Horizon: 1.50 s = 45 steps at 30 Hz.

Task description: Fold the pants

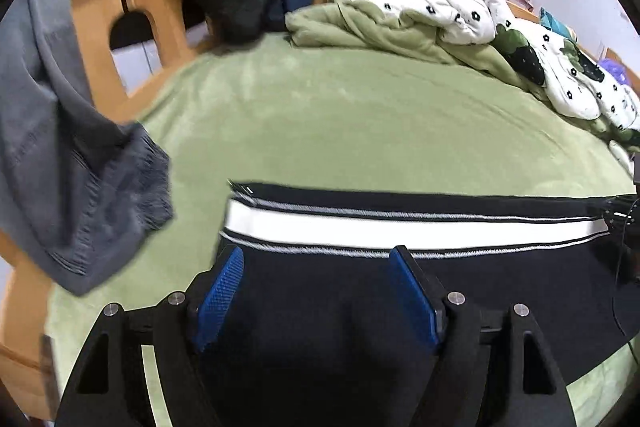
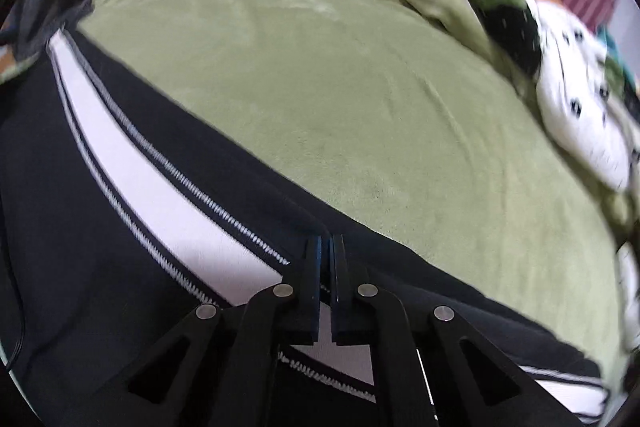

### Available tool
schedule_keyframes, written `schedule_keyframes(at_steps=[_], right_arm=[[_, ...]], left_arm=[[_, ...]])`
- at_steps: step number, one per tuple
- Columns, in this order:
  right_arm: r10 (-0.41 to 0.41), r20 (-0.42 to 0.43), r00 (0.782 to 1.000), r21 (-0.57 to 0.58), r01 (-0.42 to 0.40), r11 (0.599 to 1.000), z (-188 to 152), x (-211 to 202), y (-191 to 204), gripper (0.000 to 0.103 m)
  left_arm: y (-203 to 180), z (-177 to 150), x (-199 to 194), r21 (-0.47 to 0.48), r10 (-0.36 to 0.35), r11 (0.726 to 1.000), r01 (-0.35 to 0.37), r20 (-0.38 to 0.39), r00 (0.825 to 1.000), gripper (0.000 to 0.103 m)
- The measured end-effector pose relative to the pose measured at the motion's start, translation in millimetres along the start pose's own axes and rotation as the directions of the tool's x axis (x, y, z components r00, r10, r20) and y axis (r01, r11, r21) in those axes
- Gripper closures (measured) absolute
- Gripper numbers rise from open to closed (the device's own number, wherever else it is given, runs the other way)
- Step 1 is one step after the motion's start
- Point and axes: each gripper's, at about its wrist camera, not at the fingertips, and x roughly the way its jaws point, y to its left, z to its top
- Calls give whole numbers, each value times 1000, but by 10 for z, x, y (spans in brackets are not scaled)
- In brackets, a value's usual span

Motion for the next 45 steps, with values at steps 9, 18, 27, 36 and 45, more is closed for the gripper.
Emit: schedule_keyframes(at_steps=[9, 18, 27, 36, 45], right_arm=[[-70, 45, 997, 112, 65, 992, 22, 201, -1, 100], [-69, 53, 996, 137, 61, 989, -3, 125, -37, 99], [-33, 49, 998, 203, 22, 979, -11, 96, -103, 88], [-41, 38, 998, 471, 18, 882, -385, 139, -647, 64], [-143, -19, 990, 468, 135, 874, -403, -554, -315, 60]], left_arm=[[145, 165, 485, 10, 114, 993, -114, 27, 993, 30], [487, 369, 1215, -13, 130, 991, -132, -101, 986, 79], [345, 290, 1174, 63, 224, 973, -223, -2, 975, 69], [148, 100, 610, 43, 158, 986, -158, 12, 987, 30], [-132, -538, -179, -45, -126, 991, 125, -22, 992, 30]])
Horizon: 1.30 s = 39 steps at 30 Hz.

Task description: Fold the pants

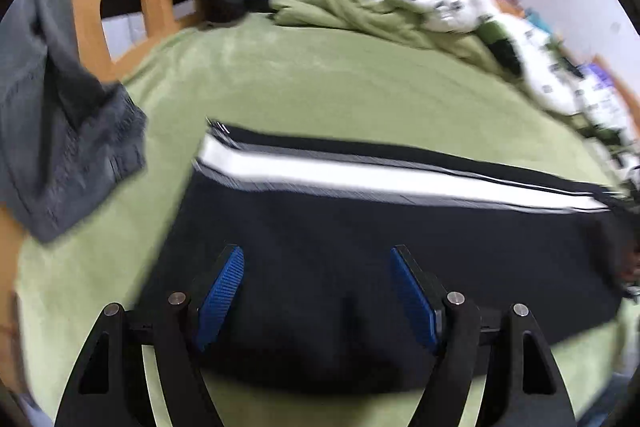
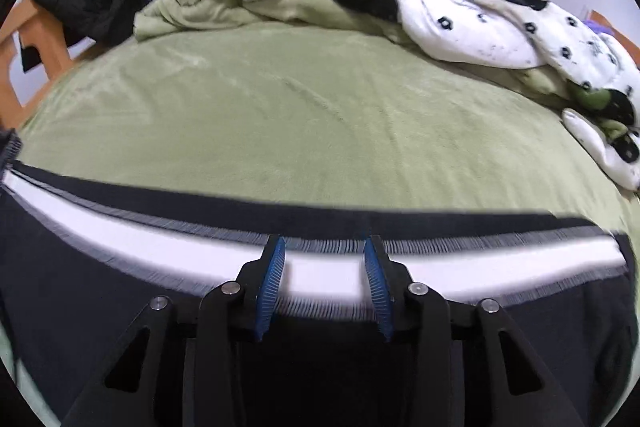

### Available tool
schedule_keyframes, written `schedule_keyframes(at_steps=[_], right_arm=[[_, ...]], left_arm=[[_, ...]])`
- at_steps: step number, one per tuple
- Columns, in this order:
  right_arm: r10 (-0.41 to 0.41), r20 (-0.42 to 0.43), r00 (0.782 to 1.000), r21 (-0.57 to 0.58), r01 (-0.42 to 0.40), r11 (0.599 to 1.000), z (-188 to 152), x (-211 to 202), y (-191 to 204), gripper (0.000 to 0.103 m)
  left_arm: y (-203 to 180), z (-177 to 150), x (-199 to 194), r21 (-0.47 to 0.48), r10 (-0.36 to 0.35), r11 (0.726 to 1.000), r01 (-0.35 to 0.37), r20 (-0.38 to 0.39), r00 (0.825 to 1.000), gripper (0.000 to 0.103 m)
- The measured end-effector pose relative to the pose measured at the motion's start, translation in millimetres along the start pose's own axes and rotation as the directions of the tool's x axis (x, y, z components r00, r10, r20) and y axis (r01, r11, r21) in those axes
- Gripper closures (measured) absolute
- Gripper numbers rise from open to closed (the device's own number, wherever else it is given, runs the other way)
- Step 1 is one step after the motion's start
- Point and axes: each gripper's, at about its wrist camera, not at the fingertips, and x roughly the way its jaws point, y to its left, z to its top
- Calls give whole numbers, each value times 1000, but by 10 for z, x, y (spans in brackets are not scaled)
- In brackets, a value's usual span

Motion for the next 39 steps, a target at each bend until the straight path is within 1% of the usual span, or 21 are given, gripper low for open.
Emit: schedule_keyframes(at_steps=[1, 4, 6, 8, 9, 12, 15, 17, 20, 22, 23, 24, 26, 28, 29, 31, 33, 34, 36, 37, 39], right_arm=[[22, 7, 1000, 8, -22, 1000, -102, -166, 14, 56], [56, -7, 998, 21, -56, 998, -380, -542, -23, 52], [6, -9, 1000, 42, -6, 999, -610, -744, -8, 52], [-87, 43, 995, 179, 78, 981, -971, -1003, -70, 52], [-71, 47, 996, 232, 59, 971, -1108, -1076, -100, 52], [-11, 48, 999, 346, -6, 938, -1421, -1212, -141, 52], [25, 41, 999, 419, -40, 907, -1622, -1240, -134, 52], [43, 43, 998, 440, -58, 896, -1703, -1234, -103, 52], [25, 61, 998, 410, -48, 911, -1730, -1256, 40, 52], [41, 79, 996, 382, -68, 922, -1728, -1280, 132, 52], [44, 84, 995, 367, -72, 927, -1720, -1285, 169, 52], [47, 87, 995, 356, -75, 931, -1719, -1295, 174, 52], [52, 91, 995, 315, -78, 946, -1714, -1324, 245, 52], [32, 93, 995, 284, -57, 957, -1736, -1381, 273, 52], [28, 101, 994, 268, -54, 962, -1762, -1427, 281, 52], [24, 118, 993, 247, -53, 968, -1798, -1501, 270, 52], [15, 134, 991, 236, -46, 971, -1855, -1589, 232, 52], [7, 139, 990, 233, -39, 972, -1895, -1640, 192, 52], [-6, 143, 990, 243, -30, 969, -1951, -1696, 112, 52], [-7, 145, 989, 257, -31, 966, -1983, -1726, 48, 52], [-10, 147, 989, 289, -33, 957, -2043, -1775, -86, 52]], left_arm=[[2, -172, -90, -25, -52, 998, 52, -1, 999, 30], [36, -547, -152, -71, -111, 992, 109, -26, 994, 30], [145, -758, -147, -141, -139, 981, 135, -15, 990, 30], [342, -922, -77, -243, -203, 950, 197, -2, 979, 31], [463, -959, -30, -293, -204, 936, 195, -2, 979, 36], [900, -950, 128, -439, -195, 880, 184, 19, 981, 59], [1228, -920, 226, -566, -234, 792, 227, 62, 970, 60], [1328, -843, 328, -591, -214, 777, 215, 74, 974, 60], [1381, -734, 404, -623, -165, 761, 182, 85, 983, 60], [1403, -662, 467, -642, -149, 748, 167, 82, 985, 61], [1386, -626, 479, -637, -141, 755, 153, 71, 987, 61], [1369, -572, 487, -628, -135, 765, 142, 59, 989, 67], [1341, -518, 372, -576, -51, 815, 65, 42, 998, 89], [1178, -409, 211, -471, 66, 882, -17, 87, 994, 89], [1065, -361, 164, -424, 119, 903, -72, 86, 989, 90], [662, -248, 35, -292, 230, 938, -188, 118, 966, 91], [264, -132, -116, -182, 240, 961, -208, 179, 954, 91], [0, -51, -204, -119, 219, 973, -198, 211, 953, 91], [-447, 77, -304, -27, 170, 985, -169, 231, 958, 91], [-801, 140, -338, 41, 138, 988, -152, 228, 964, 91], [-1257, 191, -342, 123, 95, 985, -125, 220, 971, 91]])
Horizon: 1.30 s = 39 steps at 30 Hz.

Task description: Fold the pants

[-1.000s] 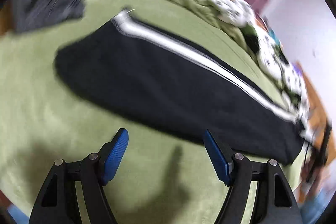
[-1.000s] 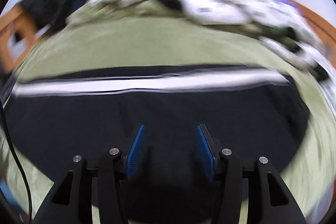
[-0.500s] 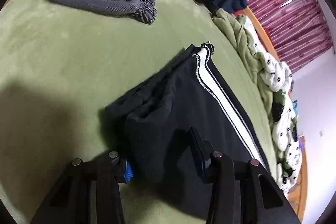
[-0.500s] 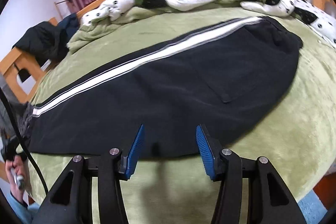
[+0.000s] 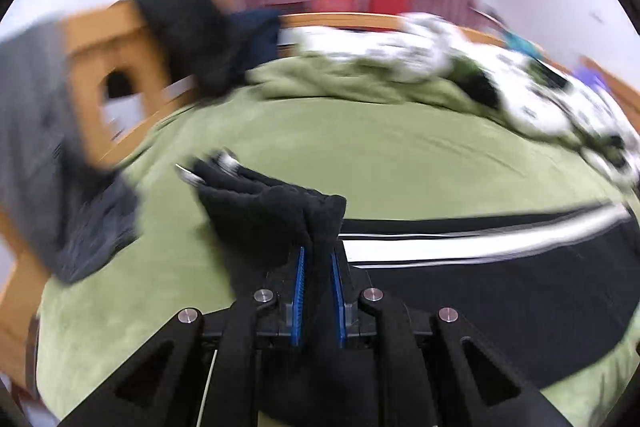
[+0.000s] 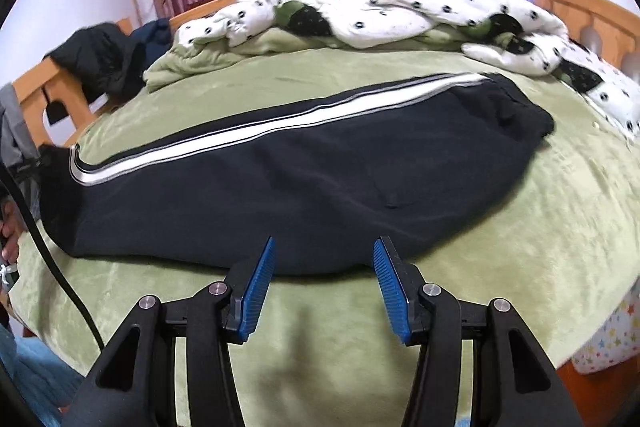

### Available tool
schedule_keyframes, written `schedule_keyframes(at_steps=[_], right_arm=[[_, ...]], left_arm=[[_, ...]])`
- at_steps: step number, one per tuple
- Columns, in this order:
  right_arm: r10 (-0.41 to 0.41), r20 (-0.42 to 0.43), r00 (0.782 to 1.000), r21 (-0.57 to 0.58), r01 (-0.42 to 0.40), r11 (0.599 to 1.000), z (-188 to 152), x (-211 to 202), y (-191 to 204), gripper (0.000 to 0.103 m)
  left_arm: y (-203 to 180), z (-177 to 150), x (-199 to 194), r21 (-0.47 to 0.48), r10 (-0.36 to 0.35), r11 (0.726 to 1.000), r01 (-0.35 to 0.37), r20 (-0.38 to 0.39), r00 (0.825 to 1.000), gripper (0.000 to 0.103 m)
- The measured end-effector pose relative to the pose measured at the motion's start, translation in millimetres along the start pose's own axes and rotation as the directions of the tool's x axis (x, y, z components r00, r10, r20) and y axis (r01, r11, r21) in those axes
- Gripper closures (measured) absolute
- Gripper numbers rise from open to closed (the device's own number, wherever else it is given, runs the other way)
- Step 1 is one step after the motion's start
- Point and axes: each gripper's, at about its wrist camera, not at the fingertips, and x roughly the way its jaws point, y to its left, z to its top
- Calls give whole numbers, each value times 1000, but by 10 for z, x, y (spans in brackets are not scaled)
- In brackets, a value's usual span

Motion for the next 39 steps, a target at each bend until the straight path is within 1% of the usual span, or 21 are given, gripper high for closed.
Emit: schedule_keyframes(at_steps=[4, 6, 8, 10, 11, 12, 14, 15, 18, 19, 20, 22, 23, 24, 26, 28, 30, 31, 34, 37, 39], right_arm=[[-34, 15, 999, 73, 33, 997, -17, -74, -301, 52], [-26, 7, 1000, 117, 25, 993, -17, -82, -420, 52], [-7, 4, 1000, 151, 6, 989, -3, -86, -494, 52], [5, 12, 1000, 161, -7, 987, 18, -97, -508, 52], [7, 21, 1000, 154, -10, 988, 29, -105, -485, 52], [5, 24, 1000, 148, -9, 989, 27, -101, -463, 52], [-1, 20, 1000, 121, -1, 993, 29, -59, -365, 52], [-3, 17, 1000, 111, 1, 994, 31, -39, -331, 52], [12, 4, 1000, 75, -12, 997, 41, 36, -163, 52], [22, 4, 1000, 64, -22, 998, 47, 53, -100, 52], [32, 7, 999, 51, -33, 998, 52, 63, -24, 52], [64, 10, 998, 27, -64, 998, 65, 91, 127, 52], [90, 6, 996, 15, -90, 996, 95, 126, 219, 52], [121, -5, 993, 4, -121, 993, 143, 181, 322, 52], [168, -35, 985, -22, -169, 985, 244, 291, 511, 52], [199, -67, 978, -52, -203, 978, 349, 418, 723, 48], [209, -92, 974, -62, -215, 975, 465, 621, 923, 44], [211, -103, 972, -58, -217, 974, 498, 707, 982, 44], [209, -164, 964, -26, -216, 976, 538, 1134, 1112, 44], [266, -235, 935, 80, -254, 964, 446, 1544, 1073, 51], [290, -218, 932, 135, -266, 955, 380, 1618, 1024, 51]], left_arm=[[-1065, -119, -1, 105, -170, 979, 174, -44, 984, 91], [-1520, -325, 70, 140, -214, 964, 225, -85, 973, 91], [-1953, -656, 229, 152, -265, 945, 289, -161, 951, 91], [-2173, -913, 371, 158, -243, 947, 279, -216, 946, 91], [-2247, -1027, 336, 166, -216, 954, 250, -201, 955, 91], [-2256, -1125, 264, 180, -197, 958, 221, -143, 970, 91], [-2234, -1158, 185, 177, -214, 956, 235, -130, 968, 91], [-2160, -1157, 158, 153, -246, 951, 268, -148, 958, 91], [-1908, -1099, 108, 84, -370, 916, 392, -203, 907, 83], [-1797, -1096, 65, 75, -413, 896, 439, -225, 882, 81], [-1729, -1113, 15, 76, -422, 890, 449, -231, 877, 77], [-1440, -1134, -147, 80, -421, 892, 445, -209, 882, 61], [-1306, -1116, -205, 76, -428, 890, 449, -197, 882, 41], [-1166, -1110, -272, 73, -432, 890, 450, -177, 884, 32], [-915, -1065, -387, 93, -393, 909, 405, -127, 911, 32], [-656, -1033, -467, 137, -309, 938, 319, -90, 947, 32], [-428, -1035, -432, 176, -204, 960, 216, -84, 975, 25], [-363, -1040, -380, 186, -175, 964, 190, -96, 980, 25], [-75, -1206, -230, 146, -160, 973, 180, -141, 977, 25], [143, -1364, -149, 11, -236, 971, 239, -129, 963, 25], [168, -1382, -41, -64, -284, 959, 277, -132, 950, 25]])
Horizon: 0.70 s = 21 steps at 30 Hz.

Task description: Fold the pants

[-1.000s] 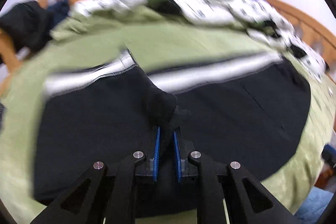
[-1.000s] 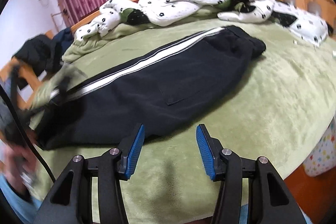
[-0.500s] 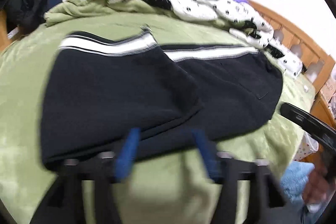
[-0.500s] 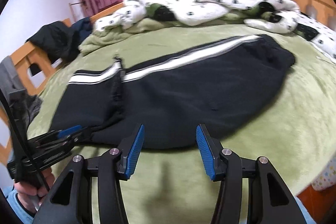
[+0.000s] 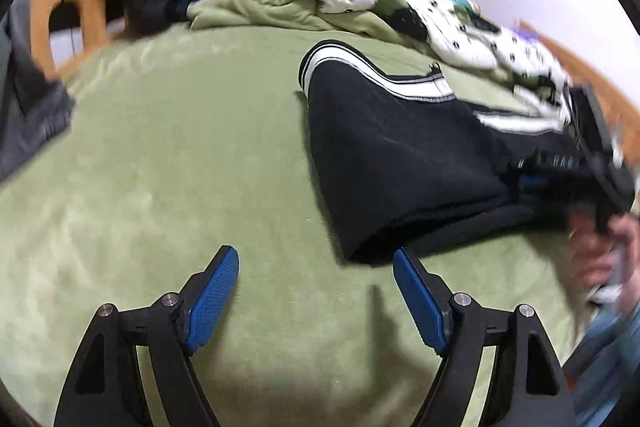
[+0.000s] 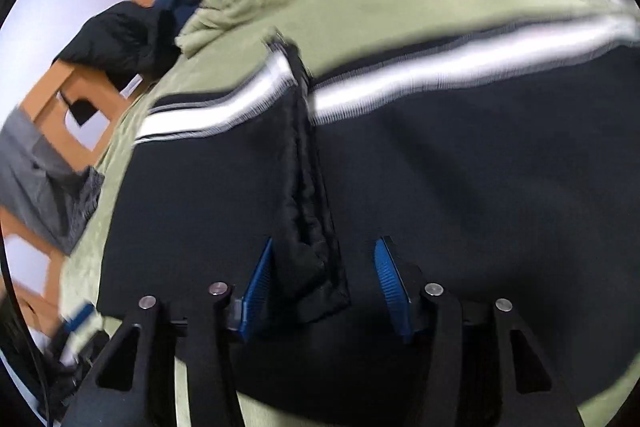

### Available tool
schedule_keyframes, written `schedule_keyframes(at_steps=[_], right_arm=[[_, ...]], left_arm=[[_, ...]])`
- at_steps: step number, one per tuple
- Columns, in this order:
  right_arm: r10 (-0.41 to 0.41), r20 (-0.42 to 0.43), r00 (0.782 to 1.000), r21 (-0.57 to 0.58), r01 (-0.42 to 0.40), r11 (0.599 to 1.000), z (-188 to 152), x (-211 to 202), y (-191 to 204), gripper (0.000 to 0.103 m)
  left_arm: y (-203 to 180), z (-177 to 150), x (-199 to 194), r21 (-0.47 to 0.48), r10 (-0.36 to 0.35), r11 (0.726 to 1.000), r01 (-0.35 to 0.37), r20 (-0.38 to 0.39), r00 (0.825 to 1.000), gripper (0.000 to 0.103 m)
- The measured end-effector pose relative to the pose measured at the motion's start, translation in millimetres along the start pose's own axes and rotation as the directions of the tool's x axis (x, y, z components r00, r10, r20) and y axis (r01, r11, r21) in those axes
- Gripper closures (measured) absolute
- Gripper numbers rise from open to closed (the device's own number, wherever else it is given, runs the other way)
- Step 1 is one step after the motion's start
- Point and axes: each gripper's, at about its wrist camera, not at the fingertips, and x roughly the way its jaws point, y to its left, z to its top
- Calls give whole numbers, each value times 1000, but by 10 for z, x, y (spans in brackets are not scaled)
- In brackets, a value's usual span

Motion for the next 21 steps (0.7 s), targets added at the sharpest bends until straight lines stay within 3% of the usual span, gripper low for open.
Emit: schedule_keyframes(at_steps=[2, 6, 8, 11, 12, 14, 17, 21], right_arm=[[9, 14, 1000, -19, -9, 1000, -47, -24, 18, 51], [29, 7, 1000, -8, -29, 1000, -111, -27, 58, 68], [11, 13, 1000, -4, -11, 1000, -113, 13, 93, 68], [-18, 32, 999, -49, 19, 999, -142, 11, 162, 72], [-9, 39, 999, -52, 11, 999, -152, -28, 171, 77], [27, 63, 998, -25, -26, 999, -114, -130, 156, 80], [143, 82, 986, 6, -144, 990, -110, -336, 172, 81], [210, 116, 971, -41, -206, 978, -140, -558, 350, 83]], left_arm=[[-2, 3, 109, -20, -17, 1000, 16, -19, 1000, 25], [-70, 3, 298, -41, -36, 999, 34, -32, 999, 25], [-151, 36, 342, -43, -51, 998, 50, -20, 998, 25], [-281, 48, 478, -26, 25, 999, -25, -13, 1000, 25], [-297, 54, 499, -28, 53, 998, -53, -11, 999, 36], [-226, 60, 384, -67, 118, 991, -116, 32, 993, 57], [-38, -21, 220, -138, 138, 982, -131, 40, 990, 56], [84, -78, 223, -220, 90, 972, -82, 27, 996, 53]])
